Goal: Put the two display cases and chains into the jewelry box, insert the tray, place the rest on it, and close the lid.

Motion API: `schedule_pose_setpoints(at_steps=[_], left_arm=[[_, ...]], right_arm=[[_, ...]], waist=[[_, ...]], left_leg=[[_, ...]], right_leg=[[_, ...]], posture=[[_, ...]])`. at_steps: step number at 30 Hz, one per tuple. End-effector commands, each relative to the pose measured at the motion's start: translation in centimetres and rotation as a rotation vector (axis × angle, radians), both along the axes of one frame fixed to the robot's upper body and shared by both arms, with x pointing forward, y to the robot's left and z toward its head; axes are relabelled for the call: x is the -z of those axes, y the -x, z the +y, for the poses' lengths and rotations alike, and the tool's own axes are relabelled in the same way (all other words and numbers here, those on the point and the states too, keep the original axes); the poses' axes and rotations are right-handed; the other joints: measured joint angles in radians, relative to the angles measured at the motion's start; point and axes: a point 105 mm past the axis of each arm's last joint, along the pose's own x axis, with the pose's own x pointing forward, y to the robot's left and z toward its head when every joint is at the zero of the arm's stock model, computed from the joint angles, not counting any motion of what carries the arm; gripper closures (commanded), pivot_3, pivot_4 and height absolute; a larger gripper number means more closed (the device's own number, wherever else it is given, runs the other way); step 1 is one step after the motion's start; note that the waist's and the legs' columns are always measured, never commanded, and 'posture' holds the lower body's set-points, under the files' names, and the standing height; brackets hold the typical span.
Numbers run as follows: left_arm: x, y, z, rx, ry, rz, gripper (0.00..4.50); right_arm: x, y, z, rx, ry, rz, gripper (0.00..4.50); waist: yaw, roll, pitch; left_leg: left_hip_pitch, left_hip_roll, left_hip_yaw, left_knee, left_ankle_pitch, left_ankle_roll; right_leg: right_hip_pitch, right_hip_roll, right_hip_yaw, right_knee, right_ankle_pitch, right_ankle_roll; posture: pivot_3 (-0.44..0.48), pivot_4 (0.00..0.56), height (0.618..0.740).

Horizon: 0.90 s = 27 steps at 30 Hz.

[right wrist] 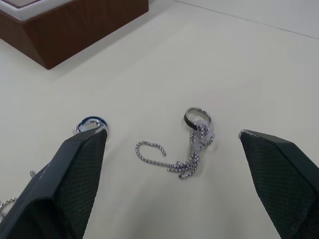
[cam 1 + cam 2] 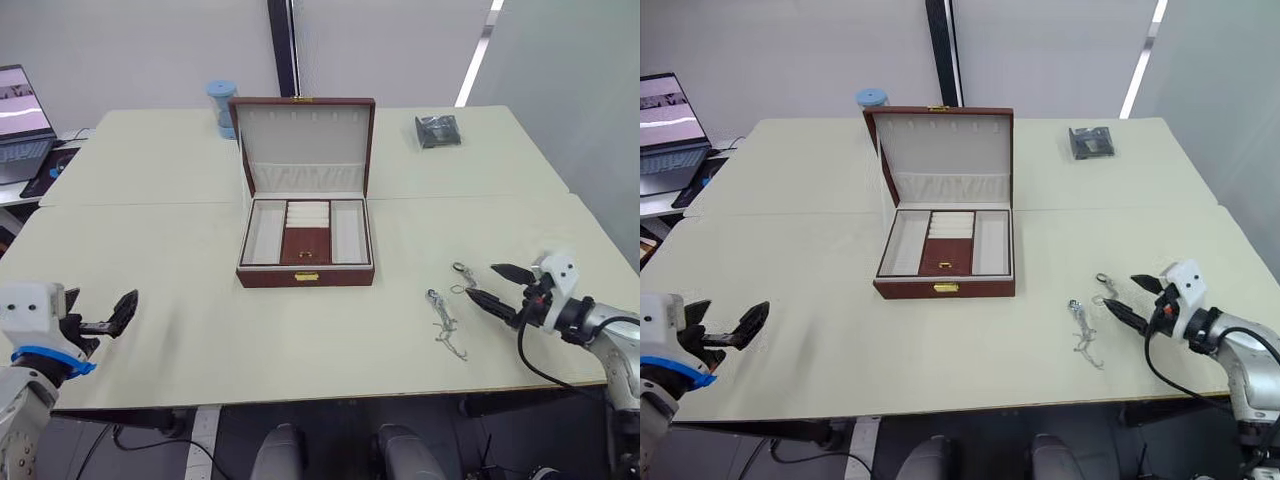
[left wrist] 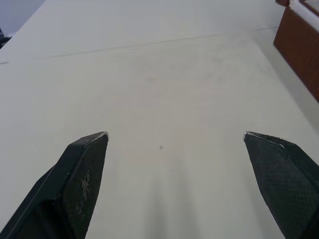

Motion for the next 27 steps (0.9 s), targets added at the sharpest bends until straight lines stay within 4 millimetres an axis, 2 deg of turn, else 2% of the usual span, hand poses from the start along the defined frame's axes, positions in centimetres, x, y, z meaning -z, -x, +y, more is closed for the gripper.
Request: schedule_pose_setpoints(at_steps=[1,3,6,11,13,16,19,23,27], left_arm=[[-1.0,1.0,2.5,-0.094,-0.035,-0.021,0.0],[-1.5,1.5,2.4,-0.096,-0.042,-0.026,0.0],[-2.3,1.2,4.1,-0.114,-0.047,-0.029,0.0],[-2.1,-1.9,11.2,-0.181,-0.019,0.002,0.0],[-2.2,-2.9,12.4,-0.193,-0.017,0.005,0.0],[-2.2,-4.7,12.3,-0.172,-0.043,0.023,0.0],[-1.9,-6.2,11.4,-0.154,-0.073,0.027,0.0],[-0.9,-6.1,9.8,-0.129,-0.088,0.008,0.0],[-0.2,-5.7,7.3,-0.111,-0.091,-0.009,0.0]], right_arm=[[-1.5,0.6,-2.0,0.061,-0.003,-0.066,0.01],[-1.2,0.8,-2.7,0.084,0.001,-0.061,0.01],[-0.6,1.2,-3.4,0.103,0.015,-0.048,0.01],[-0.3,1.4,-4.1,0.131,0.01,-0.045,0.01],[-0.3,1.4,-4.3,0.135,0.011,-0.043,0.01],[-0.1,1.5,-4.4,0.134,0.022,-0.038,0.01],[0.1,1.4,-4.3,0.134,0.023,-0.037,0.01],[0.0,1.2,-4.0,0.128,0.015,-0.043,0.01],[0.0,0.9,-3.7,0.12,0.006,-0.046,0.01]], waist=[[0.001,0.0,0.0],[0.001,-0.002,-0.001],[0.001,-0.003,-0.002],[0.005,-0.003,-0.002],[0.004,-0.004,-0.003],[0.004,-0.004,-0.003],[0.004,-0.007,-0.004],[-0.004,-0.007,-0.004],[-0.002,-0.007,-0.004]], left_leg=[[0.0,0.0,0.0,0.0,0.0,0.0],[0.0,0.0,0.0,0.0,0.0,0.0],[0.0,0.0,0.0,0.0,0.0,0.0],[0.002,-0.001,-0.001,0.0,0.0,0.0],[0.002,-0.001,0.0,-0.001,0.0,0.0],[0.001,-0.002,0.006,-0.001,-0.002,0.003],[-0.001,-0.001,0.006,0.0,-0.002,0.003],[0.0,0.001,0.006,-0.001,-0.002,0.003],[0.0,0.002,0.005,-0.001,-0.002,0.003]], right_leg=[[0.0,0.0,0.0,0.0,0.0,0.0],[0.0,0.0,0.0,0.0,0.0,0.0],[0.0,0.0,0.0,0.0,0.0,0.0],[0.0,0.002,-0.002,0.001,0.0,0.0],[0.0,0.002,-0.003,0.001,0.0,0.0],[-0.001,0.001,-0.002,-0.001,0.001,0.002],[-0.001,0.0,-0.002,-0.004,0.002,0.004],[-0.001,-0.002,-0.001,-0.004,0.002,0.003],[-0.001,-0.002,0.0,-0.004,0.002,0.003]], posture=[[0.0,0.15,0.74],[0.0,0.15,0.74],[0.0,0.15,0.74],[0.0,0.15,0.74],[0.0,0.15,0.74],[0.0,0.15,0.74],[0.0,0.15,0.74],[0.0,0.15,0.74],[0.0,0.15,0.74]])
